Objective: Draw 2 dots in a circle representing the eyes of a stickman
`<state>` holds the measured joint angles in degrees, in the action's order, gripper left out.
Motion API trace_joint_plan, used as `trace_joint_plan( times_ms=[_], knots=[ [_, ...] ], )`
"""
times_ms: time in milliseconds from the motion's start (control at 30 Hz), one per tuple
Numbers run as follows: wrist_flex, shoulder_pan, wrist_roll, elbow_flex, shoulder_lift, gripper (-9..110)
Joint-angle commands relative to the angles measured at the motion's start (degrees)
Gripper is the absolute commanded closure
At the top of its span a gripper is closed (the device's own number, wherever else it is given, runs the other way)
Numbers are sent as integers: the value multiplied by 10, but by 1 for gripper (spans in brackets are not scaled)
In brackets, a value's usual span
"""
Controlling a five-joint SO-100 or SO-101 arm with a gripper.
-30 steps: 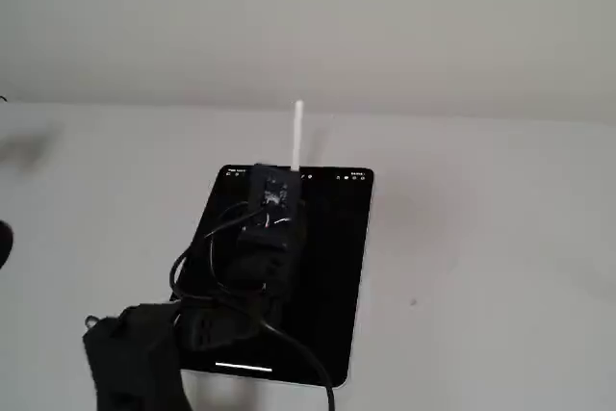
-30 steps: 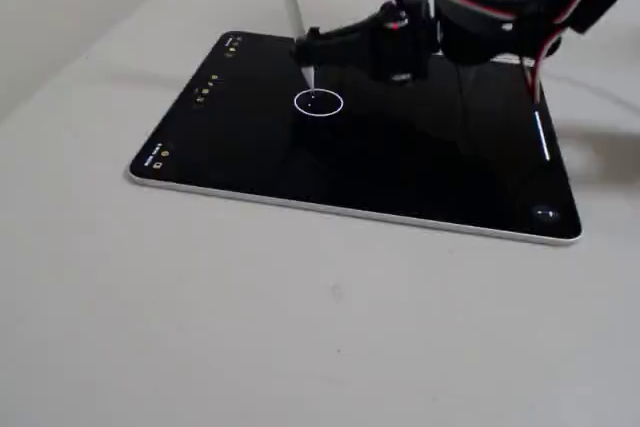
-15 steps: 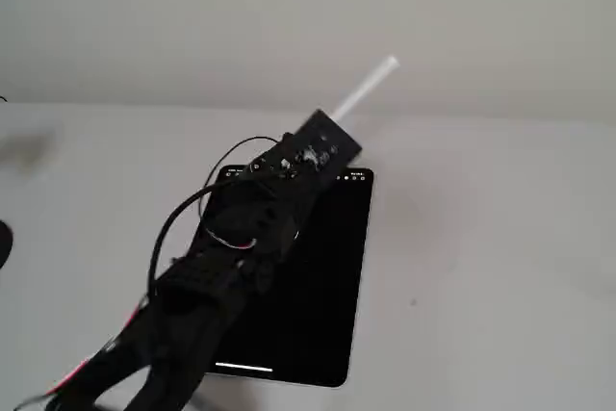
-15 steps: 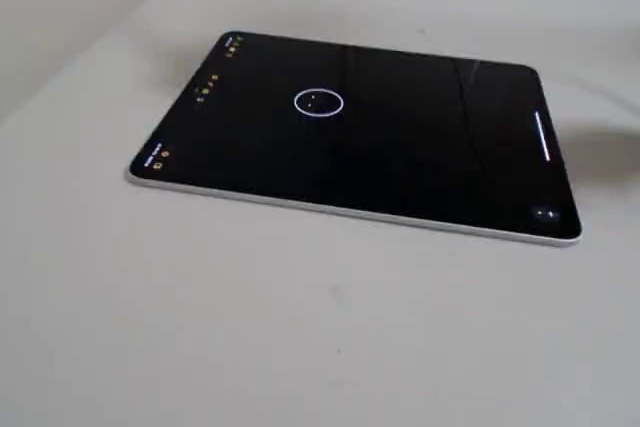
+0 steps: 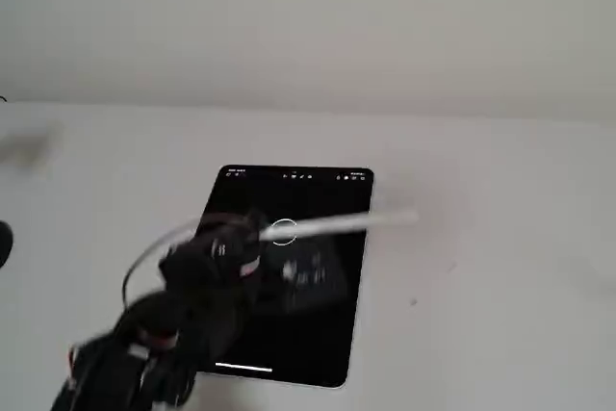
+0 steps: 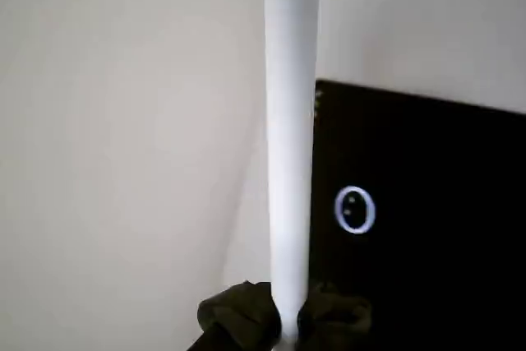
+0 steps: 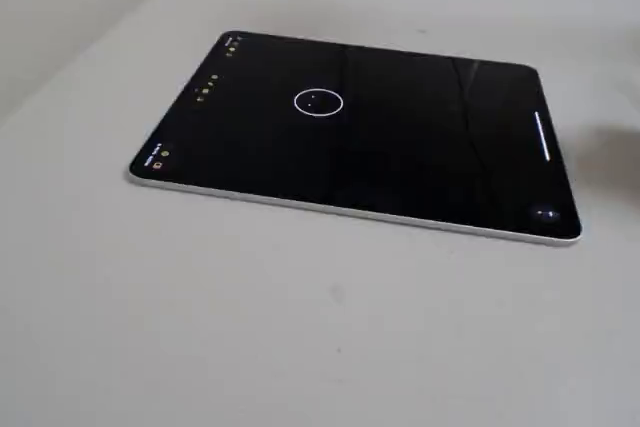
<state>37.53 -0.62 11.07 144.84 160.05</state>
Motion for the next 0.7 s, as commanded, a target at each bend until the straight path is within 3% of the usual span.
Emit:
trace_joint_plan(
  times_ms=[0, 167, 667],
  knots=[
    [25, 4, -4, 89, 113, 102],
    [75, -4, -19, 249, 303, 101],
    [175, -13, -55, 309, 304, 101]
  ],
)
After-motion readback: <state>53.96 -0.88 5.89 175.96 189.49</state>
